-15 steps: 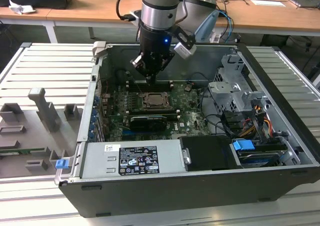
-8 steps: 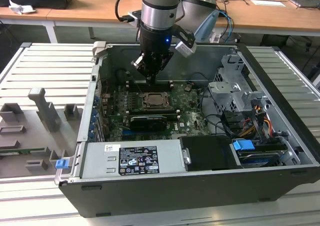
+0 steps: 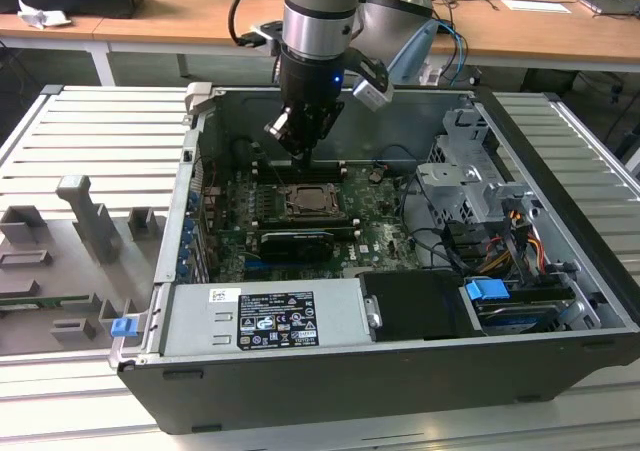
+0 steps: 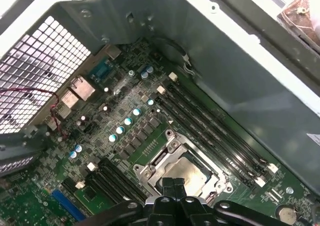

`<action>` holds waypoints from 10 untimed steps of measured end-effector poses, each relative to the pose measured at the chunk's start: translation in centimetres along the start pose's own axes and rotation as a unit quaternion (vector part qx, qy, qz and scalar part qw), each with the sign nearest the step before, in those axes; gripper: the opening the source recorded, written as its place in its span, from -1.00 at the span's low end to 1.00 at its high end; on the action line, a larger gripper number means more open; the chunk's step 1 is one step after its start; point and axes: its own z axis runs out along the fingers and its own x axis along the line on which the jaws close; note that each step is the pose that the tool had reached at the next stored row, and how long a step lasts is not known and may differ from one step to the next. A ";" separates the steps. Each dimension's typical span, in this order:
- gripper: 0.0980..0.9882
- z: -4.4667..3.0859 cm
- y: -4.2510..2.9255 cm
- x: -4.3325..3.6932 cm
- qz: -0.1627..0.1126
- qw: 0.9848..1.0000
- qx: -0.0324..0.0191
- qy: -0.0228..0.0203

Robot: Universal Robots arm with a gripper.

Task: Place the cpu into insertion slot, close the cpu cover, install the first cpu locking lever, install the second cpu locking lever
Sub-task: 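Install the first cpu locking lever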

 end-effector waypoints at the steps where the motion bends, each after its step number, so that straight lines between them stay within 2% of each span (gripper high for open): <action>1: -0.98 0.00 0.00 0.00 -0.005 1.000 0.000 0.000; 3: -0.98 0.00 0.00 0.00 -0.026 1.000 0.001 0.001; 7: -0.98 0.00 0.00 0.00 -0.049 0.999 0.001 0.002; 10: -0.98 0.00 0.00 0.00 -0.073 0.997 0.002 0.004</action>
